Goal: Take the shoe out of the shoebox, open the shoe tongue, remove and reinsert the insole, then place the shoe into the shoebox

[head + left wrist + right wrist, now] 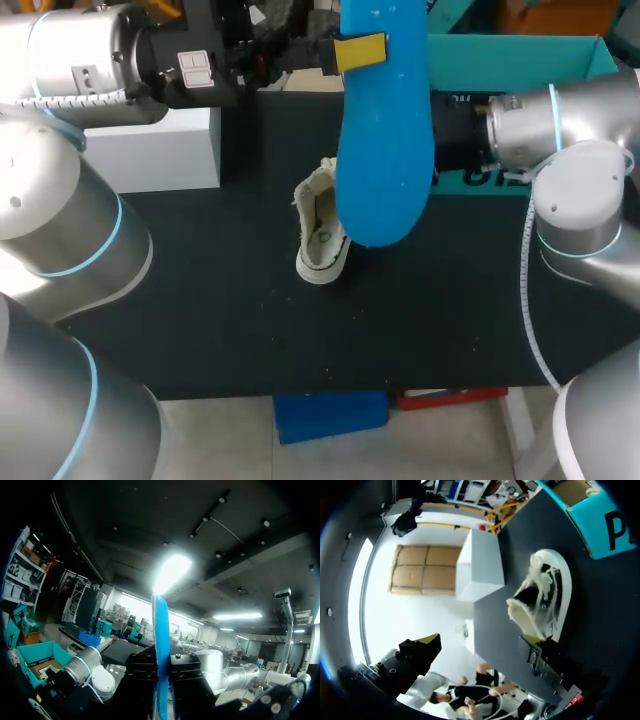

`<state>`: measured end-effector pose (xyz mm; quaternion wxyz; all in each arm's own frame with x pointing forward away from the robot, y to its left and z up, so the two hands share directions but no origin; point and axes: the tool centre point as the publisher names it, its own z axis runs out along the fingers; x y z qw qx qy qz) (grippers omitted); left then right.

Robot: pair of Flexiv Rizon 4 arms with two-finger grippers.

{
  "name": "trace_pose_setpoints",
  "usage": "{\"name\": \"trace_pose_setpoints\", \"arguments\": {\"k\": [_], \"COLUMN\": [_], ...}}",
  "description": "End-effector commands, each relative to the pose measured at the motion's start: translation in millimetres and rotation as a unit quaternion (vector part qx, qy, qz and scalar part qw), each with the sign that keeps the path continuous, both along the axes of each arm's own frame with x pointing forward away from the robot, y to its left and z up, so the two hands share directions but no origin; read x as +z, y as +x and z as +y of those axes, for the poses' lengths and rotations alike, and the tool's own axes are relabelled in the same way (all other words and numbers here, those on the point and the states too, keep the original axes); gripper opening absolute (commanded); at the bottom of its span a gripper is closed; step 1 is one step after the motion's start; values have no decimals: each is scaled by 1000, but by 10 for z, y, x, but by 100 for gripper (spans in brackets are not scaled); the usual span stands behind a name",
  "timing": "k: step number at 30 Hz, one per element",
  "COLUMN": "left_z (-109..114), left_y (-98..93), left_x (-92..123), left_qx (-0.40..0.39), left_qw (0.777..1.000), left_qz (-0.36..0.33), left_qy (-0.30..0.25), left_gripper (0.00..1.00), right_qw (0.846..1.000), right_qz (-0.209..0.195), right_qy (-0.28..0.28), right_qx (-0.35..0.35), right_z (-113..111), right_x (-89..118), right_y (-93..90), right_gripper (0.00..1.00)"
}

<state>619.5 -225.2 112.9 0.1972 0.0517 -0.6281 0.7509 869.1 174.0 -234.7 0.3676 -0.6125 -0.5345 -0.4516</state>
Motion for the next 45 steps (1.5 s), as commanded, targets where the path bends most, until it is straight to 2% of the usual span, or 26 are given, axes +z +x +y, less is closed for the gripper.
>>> {"name": "trace_pose_setpoints", "arguments": {"k": [1,6,13,20,22,26,30,38,40,45], "left_z": [-8,-8,-8,-8,-27,-61,-95,-91,-90,-90], "left_y": [-4,-4,-4,-4,22,74,124,285,336,336], "left_x": [-2,-2,-2,-2,-43,-212,-456,-972,-1135,-1135], "left_qx": [1,1,1,1,3,-4,-10,0,-7,-7], "left_qw": [1000,1000,1000,1000,999,996,993,982,989,989], "left_qz": [0,0,0,0,-30,-87,-105,-190,-150,-150], "left_qy": [0,0,0,0,-13,-36,-50,-17,-14,-14], "left_gripper": [0,0,0,0,0,0,0,0,0,0], "right_qw": [993,991,984,987,987,987,987,987,987,987], "right_qz": [-23,-26,-25,-29,-29,-29,-29,-29,-29,-29], "right_qy": [115,128,174,158,158,158,158,158,158,158], "right_qx": [-4,-7,-6,-20,-20,-20,-20,-20,-20,-20], "right_z": [-26,-39,-62,-72,-72,-72,-72,-72,-72,-72], "right_x": [1,31,44,54,54,54,54,54,54,54], "right_y": [-77,-97,-114,-116,-116,-116,-116,-116,-116,-116], "right_gripper": [100,100,100,100,100,100,100,100,100,100]}}
